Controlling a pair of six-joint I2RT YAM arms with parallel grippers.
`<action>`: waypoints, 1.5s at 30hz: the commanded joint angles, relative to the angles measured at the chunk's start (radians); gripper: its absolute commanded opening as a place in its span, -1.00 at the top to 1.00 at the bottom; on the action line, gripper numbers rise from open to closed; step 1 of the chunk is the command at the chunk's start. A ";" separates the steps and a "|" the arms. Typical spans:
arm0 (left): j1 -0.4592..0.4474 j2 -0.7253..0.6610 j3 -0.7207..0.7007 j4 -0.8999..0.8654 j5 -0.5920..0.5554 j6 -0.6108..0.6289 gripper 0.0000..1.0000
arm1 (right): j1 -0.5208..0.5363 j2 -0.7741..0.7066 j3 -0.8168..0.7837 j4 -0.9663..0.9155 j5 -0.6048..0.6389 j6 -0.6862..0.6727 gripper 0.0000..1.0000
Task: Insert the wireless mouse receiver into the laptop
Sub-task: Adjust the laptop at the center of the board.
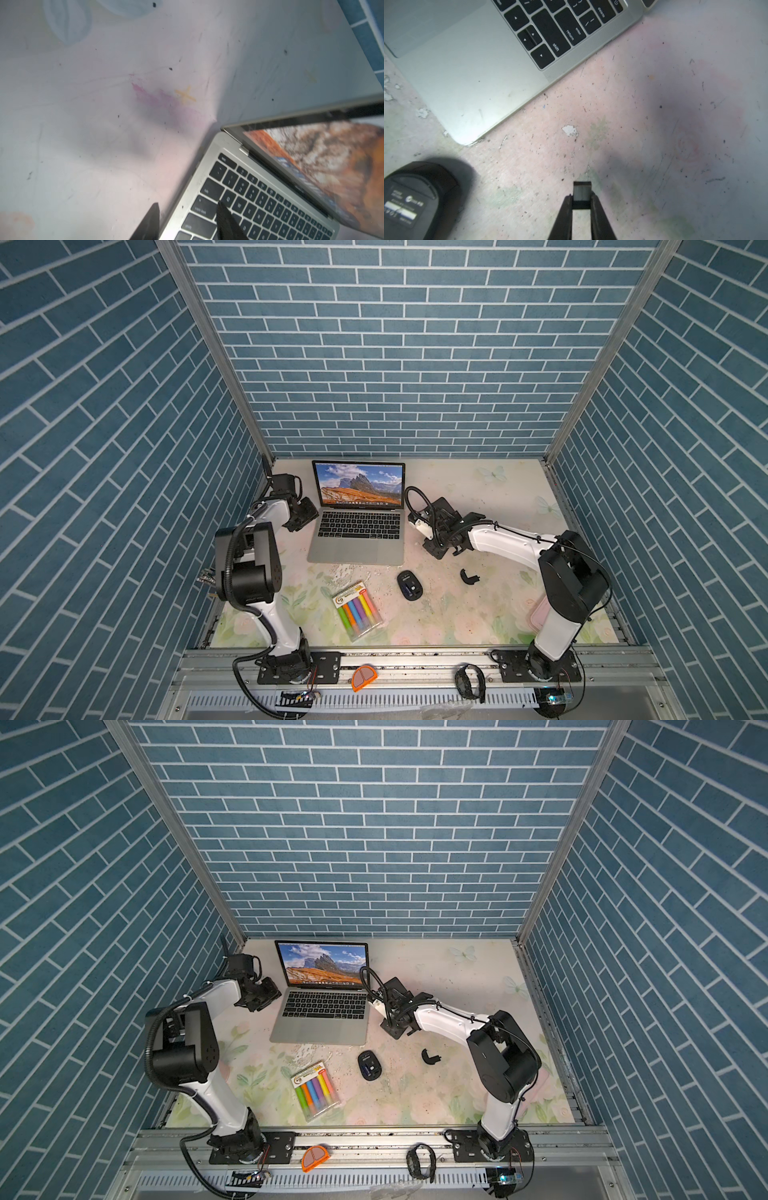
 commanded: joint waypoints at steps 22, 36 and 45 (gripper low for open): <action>-0.077 0.330 0.299 -0.011 0.220 -0.042 0.33 | -0.085 0.039 -0.035 0.138 -0.072 -0.092 0.65; -0.147 0.526 0.550 -0.056 0.455 0.071 0.33 | -0.105 0.193 0.122 0.087 -0.051 -0.210 0.65; -0.147 0.545 0.605 -0.152 0.496 0.177 0.30 | -0.105 0.267 0.231 -0.022 -0.074 -0.288 0.65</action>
